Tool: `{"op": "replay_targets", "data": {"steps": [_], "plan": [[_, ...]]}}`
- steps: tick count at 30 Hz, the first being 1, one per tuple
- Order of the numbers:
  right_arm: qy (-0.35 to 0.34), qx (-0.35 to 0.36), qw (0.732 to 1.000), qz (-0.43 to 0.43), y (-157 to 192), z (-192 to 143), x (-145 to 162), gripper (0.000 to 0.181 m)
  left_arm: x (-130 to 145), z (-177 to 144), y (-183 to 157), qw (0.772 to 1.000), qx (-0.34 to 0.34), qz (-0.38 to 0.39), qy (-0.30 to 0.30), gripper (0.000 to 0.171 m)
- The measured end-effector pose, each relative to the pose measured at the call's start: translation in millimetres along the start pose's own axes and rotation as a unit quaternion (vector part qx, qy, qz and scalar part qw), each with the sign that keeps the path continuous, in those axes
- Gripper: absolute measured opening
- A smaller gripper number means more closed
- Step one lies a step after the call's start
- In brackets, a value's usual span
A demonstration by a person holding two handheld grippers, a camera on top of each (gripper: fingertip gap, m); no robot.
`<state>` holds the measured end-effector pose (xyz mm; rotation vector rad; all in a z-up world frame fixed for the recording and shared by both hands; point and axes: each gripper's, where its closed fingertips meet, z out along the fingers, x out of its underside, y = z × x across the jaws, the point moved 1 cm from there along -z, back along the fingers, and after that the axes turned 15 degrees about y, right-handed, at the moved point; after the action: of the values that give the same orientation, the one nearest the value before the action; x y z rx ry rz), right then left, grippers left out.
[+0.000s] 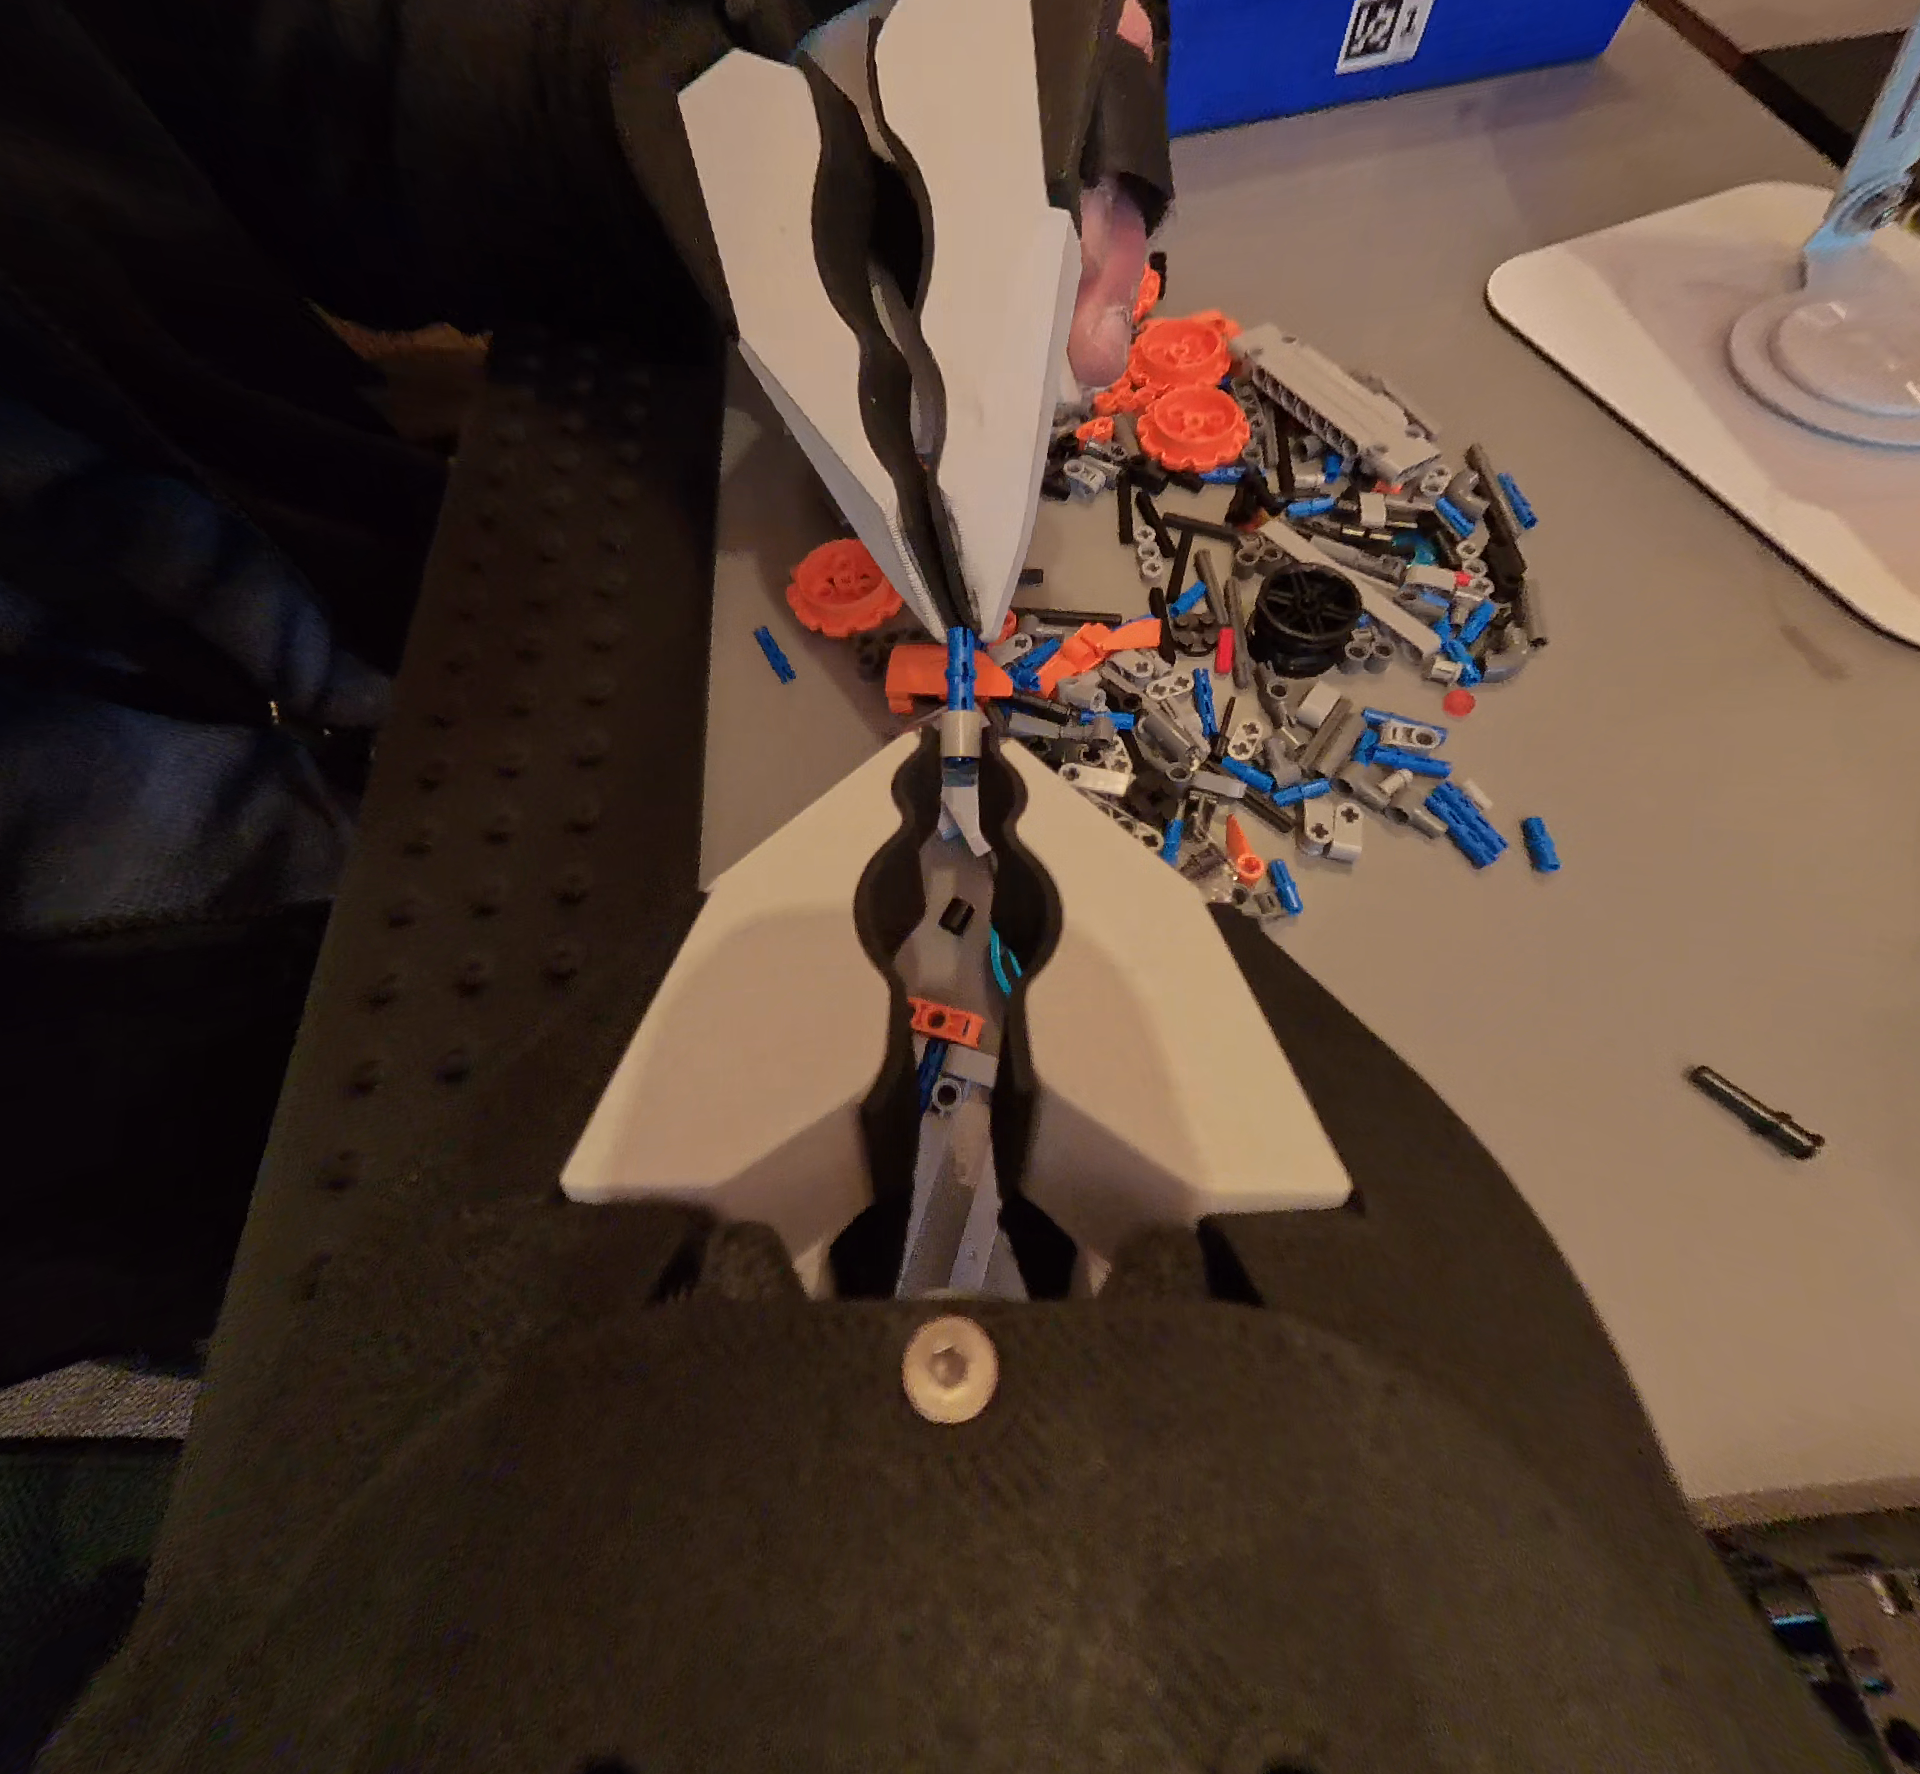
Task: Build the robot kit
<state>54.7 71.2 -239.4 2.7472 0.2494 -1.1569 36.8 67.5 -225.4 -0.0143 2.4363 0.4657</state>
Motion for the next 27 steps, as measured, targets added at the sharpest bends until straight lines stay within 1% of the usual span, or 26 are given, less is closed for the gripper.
{"op": "replay_targets", "data": {"steps": [3,4,5,8,11,12,15,18,20,22,24,27], "plan": [[0.018,0.006,1.000,-0.007,0.9,7.0,1.6,0.003,1.8,8.1,-4.5,1.000,0.005,0.003,0.005,0.000],[0.037,0.014,0.999,-0.007,-0.8,12.0,6.2,0.003,7.9,13.6,-5.0,1.000,-0.001,0.010,0.028,0.000],[0.048,0.020,0.999,-0.004,-2.9,15.2,9.5,0.003,11.5,17.2,-4.7,0.999,-0.004,0.011,0.039,0.000],[0.050,0.031,0.998,-0.004,-5.0,15.4,8.9,0.003,11.6,17.0,-2.7,0.999,-0.004,-0.001,0.033,0.000],[0.081,0.038,0.996,-0.010,-6.0,23.2,16.5,0.003,17.2,25.7,-6.1,0.998,-0.005,0.011,0.058,0.000],[0.081,0.038,0.996,-0.009,-6.4,23.6,17.1,0.003,17.6,26.2,-5.8,0.998,-0.005,0.011,0.058,0.000],[0.037,0.034,0.999,0.003,-7.4,12.8,4.8,0.004,9.2,12.1,2.8,1.000,0.000,-0.018,0.013,0.000],[0.034,0.021,0.999,0.018,-8.8,4.6,10.4,0.004,10.4,12.0,9.9,0.999,-0.006,-0.040,0.007,0.000],[0.031,0.027,0.999,0.023,-10.7,3.2,11.2,0.004,5.2,9.1,12.1,0.998,0.006,-0.057,-0.010,0.012],[0.023,0.030,0.999,0.022,-10.9,2.5,8.5,0.004,4.4,12.9,8.8,0.998,0.014,-0.053,-0.005,0.012],[0.000,0.029,0.999,0.024,-11.1,-3.0,2.8,0.004,6.1,18.9,3.1,0.999,0.022,-0.046,0.003,0.013],[-0.038,0.011,0.999,0.033,-10.1,-11.8,-4.8,0.005,1.5,20.5,-0.3,0.998,0.038,-0.054,-0.007,0.015]]}}
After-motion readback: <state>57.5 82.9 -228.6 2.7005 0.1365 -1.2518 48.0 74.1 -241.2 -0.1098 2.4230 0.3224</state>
